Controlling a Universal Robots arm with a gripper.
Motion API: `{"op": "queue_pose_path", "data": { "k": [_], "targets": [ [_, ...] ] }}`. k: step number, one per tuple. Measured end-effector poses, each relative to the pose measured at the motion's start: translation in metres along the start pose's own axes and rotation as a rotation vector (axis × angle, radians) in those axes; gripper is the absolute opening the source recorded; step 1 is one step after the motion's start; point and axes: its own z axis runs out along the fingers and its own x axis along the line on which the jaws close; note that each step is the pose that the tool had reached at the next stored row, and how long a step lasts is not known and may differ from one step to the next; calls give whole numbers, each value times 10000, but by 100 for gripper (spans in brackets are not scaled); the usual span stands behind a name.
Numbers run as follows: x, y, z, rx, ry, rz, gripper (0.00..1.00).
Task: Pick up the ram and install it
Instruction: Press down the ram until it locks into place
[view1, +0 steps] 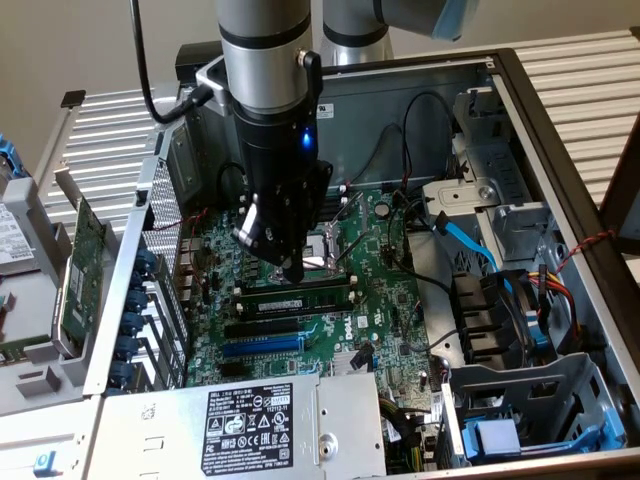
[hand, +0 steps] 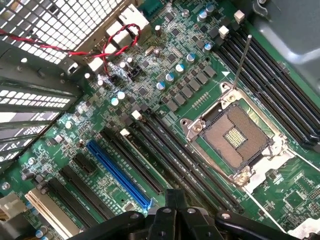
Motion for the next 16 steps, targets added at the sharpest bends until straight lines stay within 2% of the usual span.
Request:
{"op": "queue_pose_path", "data": {
  "k": [16],
  "targets": [
    [0,0,-3,-47,89,2044,11]
  ]
}}
